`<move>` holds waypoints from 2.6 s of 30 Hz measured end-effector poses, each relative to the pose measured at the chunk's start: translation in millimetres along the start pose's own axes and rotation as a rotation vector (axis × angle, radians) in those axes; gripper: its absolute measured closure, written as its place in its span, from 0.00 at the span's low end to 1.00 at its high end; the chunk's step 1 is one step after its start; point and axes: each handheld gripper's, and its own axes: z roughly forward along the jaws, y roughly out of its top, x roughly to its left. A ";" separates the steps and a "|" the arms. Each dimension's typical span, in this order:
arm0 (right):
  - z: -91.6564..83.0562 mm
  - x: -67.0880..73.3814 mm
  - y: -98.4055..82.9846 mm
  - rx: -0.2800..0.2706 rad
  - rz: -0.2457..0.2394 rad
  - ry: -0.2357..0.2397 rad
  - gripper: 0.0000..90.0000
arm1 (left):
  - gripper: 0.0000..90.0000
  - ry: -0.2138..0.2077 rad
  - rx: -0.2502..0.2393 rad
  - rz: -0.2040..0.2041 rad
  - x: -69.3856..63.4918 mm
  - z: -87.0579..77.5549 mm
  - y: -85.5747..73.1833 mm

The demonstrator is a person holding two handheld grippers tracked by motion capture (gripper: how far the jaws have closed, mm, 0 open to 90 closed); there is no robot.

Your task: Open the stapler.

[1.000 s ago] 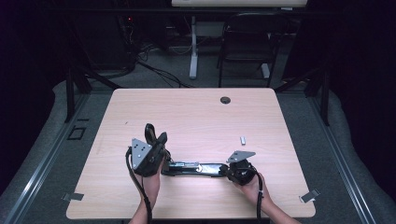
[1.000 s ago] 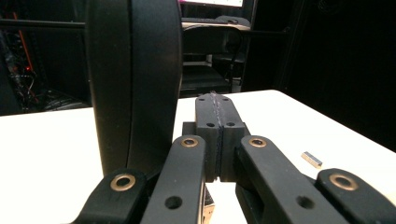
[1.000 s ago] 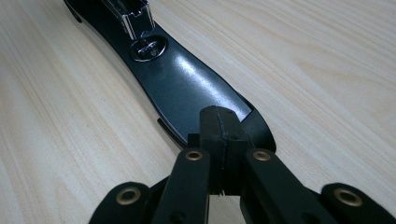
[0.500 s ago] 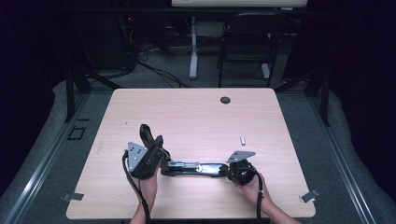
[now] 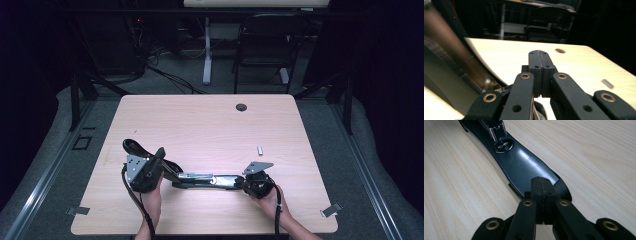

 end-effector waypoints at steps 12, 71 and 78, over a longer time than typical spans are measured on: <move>-0.2 -1.5 0.8 0.008 0.007 0.011 1.00 | 1.00 -0.012 0.003 0.007 -2.2 0.5 3.8; -33.8 -49.7 23.9 0.223 0.082 -0.001 0.00 | 0.00 -0.509 0.702 0.388 -65.0 55.5 44.2; -40.6 -63.3 19.6 0.244 0.135 -0.025 0.00 | 0.00 -0.510 0.697 0.389 -58.6 42.9 37.5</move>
